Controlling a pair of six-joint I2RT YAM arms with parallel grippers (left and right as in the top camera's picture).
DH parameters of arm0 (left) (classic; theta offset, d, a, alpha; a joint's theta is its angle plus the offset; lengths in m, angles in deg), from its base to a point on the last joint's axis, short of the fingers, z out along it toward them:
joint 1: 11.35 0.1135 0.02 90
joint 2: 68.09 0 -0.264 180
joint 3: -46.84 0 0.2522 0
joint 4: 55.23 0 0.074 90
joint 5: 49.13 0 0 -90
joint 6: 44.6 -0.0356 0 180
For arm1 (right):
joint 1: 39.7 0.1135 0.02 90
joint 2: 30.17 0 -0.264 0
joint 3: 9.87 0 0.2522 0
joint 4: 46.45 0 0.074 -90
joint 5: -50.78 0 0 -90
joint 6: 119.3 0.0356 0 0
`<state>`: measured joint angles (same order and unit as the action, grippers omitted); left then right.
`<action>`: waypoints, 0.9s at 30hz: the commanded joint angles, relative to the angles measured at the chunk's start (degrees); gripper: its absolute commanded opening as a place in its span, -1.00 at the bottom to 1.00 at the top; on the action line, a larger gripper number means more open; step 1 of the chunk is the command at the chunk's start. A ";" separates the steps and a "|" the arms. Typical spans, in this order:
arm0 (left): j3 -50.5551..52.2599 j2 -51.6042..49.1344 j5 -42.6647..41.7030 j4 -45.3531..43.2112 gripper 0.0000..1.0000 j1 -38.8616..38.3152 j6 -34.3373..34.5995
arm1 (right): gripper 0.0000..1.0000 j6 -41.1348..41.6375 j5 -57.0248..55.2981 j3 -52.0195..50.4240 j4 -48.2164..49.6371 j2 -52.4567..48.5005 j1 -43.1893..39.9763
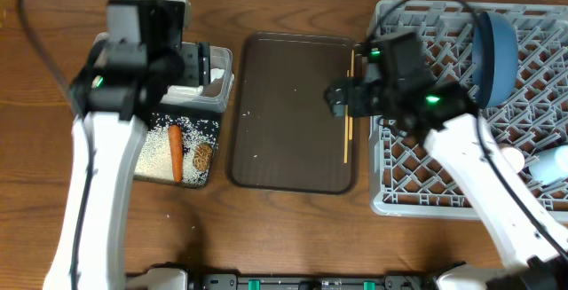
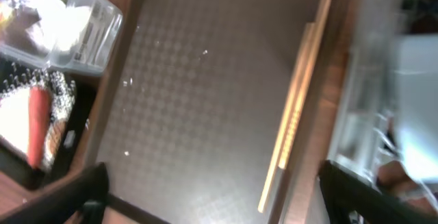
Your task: Sort waste into correct bins and load items into the dishwasher rack
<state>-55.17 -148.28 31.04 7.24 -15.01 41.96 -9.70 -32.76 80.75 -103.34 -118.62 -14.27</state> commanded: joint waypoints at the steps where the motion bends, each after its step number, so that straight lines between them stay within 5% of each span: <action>1: -0.76 2.75 -6.27 1.77 0.61 -0.04 1.20 | 0.39 0.74 -5.97 0.24 0.52 -5.11 2.95; 4: -0.76 4.83 -6.23 4.09 0.96 -0.04 1.18 | 0.28 7.08 -10.97 0.24 0.81 -9.86 3.48; 9: -0.76 5.60 -6.23 6.47 0.96 -0.04 1.18 | -0.07 11.74 -10.95 0.24 3.41 -15.45 3.37; 27: -0.76 5.35 -6.23 7.82 0.96 -0.04 1.18 | -0.06 19.12 -14.43 0.24 9.05 -27.93 0.92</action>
<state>-55.25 -142.92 25.73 14.96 -15.05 42.68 7.87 -47.23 80.75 -94.69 -145.81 -12.18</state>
